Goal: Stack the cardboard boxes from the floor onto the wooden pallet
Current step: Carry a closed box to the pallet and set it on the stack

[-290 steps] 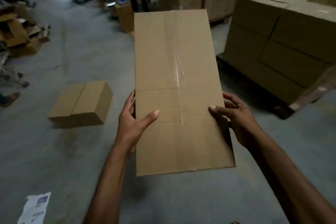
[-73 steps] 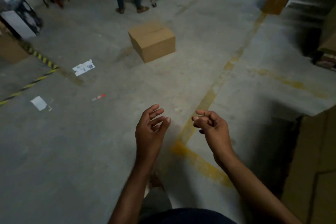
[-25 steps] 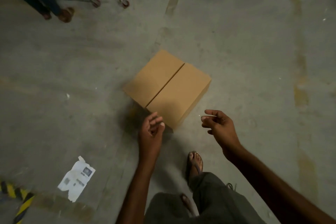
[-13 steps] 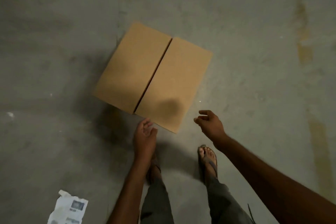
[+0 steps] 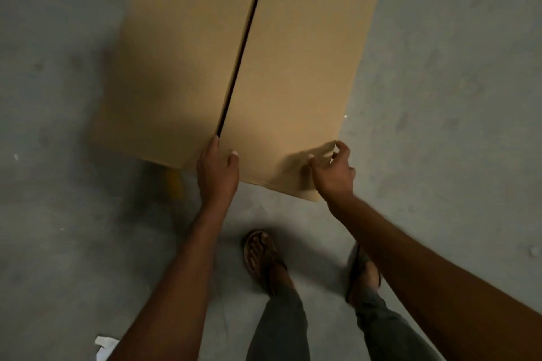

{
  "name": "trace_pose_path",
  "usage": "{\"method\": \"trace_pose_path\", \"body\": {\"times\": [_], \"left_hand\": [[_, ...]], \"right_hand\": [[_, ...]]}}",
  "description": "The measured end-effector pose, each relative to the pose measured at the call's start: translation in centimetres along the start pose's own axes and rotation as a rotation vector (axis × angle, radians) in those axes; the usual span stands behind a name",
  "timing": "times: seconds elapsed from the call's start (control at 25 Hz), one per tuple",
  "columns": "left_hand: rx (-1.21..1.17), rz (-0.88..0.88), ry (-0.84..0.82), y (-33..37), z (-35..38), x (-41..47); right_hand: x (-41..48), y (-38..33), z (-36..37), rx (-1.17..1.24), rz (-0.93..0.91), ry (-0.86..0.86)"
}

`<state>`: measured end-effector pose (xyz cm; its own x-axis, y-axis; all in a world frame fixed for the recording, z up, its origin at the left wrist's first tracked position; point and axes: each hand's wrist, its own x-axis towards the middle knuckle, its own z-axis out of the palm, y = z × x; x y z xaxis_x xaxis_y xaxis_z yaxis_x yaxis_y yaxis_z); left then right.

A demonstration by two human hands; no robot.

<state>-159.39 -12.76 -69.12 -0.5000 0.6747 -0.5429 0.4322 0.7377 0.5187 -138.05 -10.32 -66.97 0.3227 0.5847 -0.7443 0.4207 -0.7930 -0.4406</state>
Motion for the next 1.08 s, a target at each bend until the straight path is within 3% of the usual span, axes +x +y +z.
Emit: {"method": "trace_pose_path", "body": {"times": [0.36, 0.6, 0.8, 0.92, 1.08], "left_hand": [[0.060, -0.015, 0.006, 1.2, 1.5, -0.7], [-0.291, 0.065, 0.076, 0.9, 2.8, -1.4], [-0.449, 0.081, -0.127, 3.7, 4.5, -3.6], [-0.499, 0.083, -0.268, 5.4, 6.2, -5.5], [-0.495, 0.042, -0.310, 7.5, 8.3, -7.4]], "right_hand": [[2.0, 1.9, -0.4, 0.048, 0.046, -0.005], [2.5, 3.6, -3.2, 0.074, -0.051, 0.026], [3.9, 5.1, -6.1, -0.234, -0.131, 0.177], [4.9, 4.2, -7.5, -0.097, -0.191, 0.119], [5.6, 1.9, -8.9, 0.241, -0.049, -0.087]]}}
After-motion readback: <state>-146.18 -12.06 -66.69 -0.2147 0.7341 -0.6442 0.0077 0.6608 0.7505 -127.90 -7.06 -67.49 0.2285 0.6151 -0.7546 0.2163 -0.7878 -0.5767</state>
